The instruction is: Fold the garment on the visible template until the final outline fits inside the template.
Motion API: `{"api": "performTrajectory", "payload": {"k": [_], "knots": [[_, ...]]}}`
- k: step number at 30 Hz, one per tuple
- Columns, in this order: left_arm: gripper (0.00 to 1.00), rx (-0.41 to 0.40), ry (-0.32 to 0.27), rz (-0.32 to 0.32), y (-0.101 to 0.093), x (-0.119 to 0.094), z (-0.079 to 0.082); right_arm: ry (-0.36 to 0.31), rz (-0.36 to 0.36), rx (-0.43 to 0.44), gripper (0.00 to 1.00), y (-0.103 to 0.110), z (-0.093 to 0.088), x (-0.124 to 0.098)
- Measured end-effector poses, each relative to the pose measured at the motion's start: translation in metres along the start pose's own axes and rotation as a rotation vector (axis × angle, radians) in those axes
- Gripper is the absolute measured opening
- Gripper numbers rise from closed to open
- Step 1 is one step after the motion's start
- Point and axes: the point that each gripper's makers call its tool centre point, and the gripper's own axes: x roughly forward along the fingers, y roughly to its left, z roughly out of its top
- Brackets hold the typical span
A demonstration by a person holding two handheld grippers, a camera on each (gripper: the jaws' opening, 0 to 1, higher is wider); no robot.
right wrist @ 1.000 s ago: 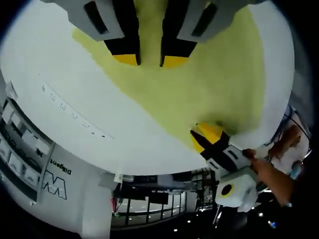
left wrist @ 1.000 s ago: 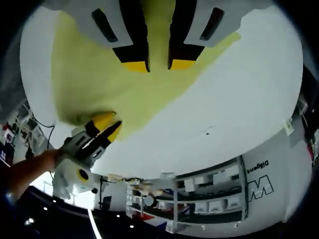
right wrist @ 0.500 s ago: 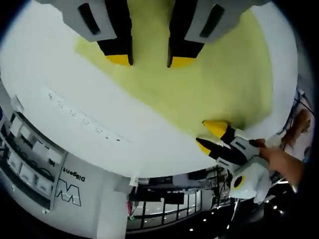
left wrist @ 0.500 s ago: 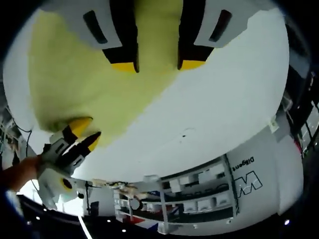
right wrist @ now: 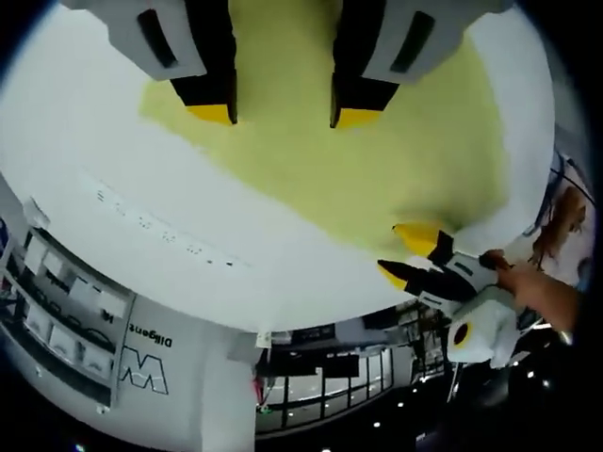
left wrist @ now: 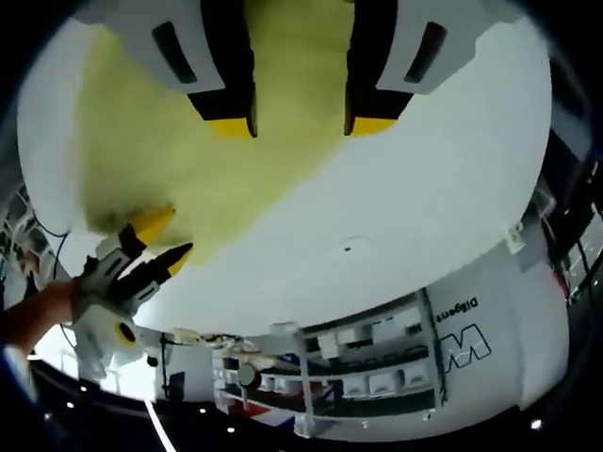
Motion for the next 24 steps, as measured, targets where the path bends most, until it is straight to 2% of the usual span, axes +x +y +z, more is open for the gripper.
{"api": "performTrajectory", "payload": {"k": [2,5,7,13,16,21,23,24], "knots": [[0.35,0.016,-0.023,-0.013,-0.011,-0.003,0.001,-0.009,0.004,0.002,0.36,0.006,-0.001,-0.001],[0.37,0.01,-0.015,-0.023,-0.021,-0.005,-0.006,-0.018,-0.019,-0.036,0.42,0.01,-0.005,-0.004],[0.39,0.031,-0.005,-0.032,-0.026,-0.007,-0.013,-0.03,-0.013,-0.019,0.43,0.012,-0.006,-0.005],[0.42,0.02,0.022,-0.013,-0.019,-0.009,-0.027,-0.036,-0.033,-0.017,0.44,0.011,-0.009,-0.01],[0.46,0.034,0.032,-0.001,-0.017,-0.016,-0.032,-0.048,-0.062,-0.074,0.47,0.011,-0.012,-0.016],[0.51,0.061,0.048,0.013,-0.009,-0.031,-0.048,-0.037,-0.071,-0.085,0.51,0.007,-0.025,-0.024],[0.53,0.067,0.056,0.042,-0.002,-0.036,-0.05,-0.041,-0.087,-0.088,0.53,0.003,-0.026,-0.028],[0.52,0.071,0.052,0.076,0.005,-0.04,-0.051,-0.043,-0.104,-0.093,0.53,-0.001,-0.028,-0.031]]}}
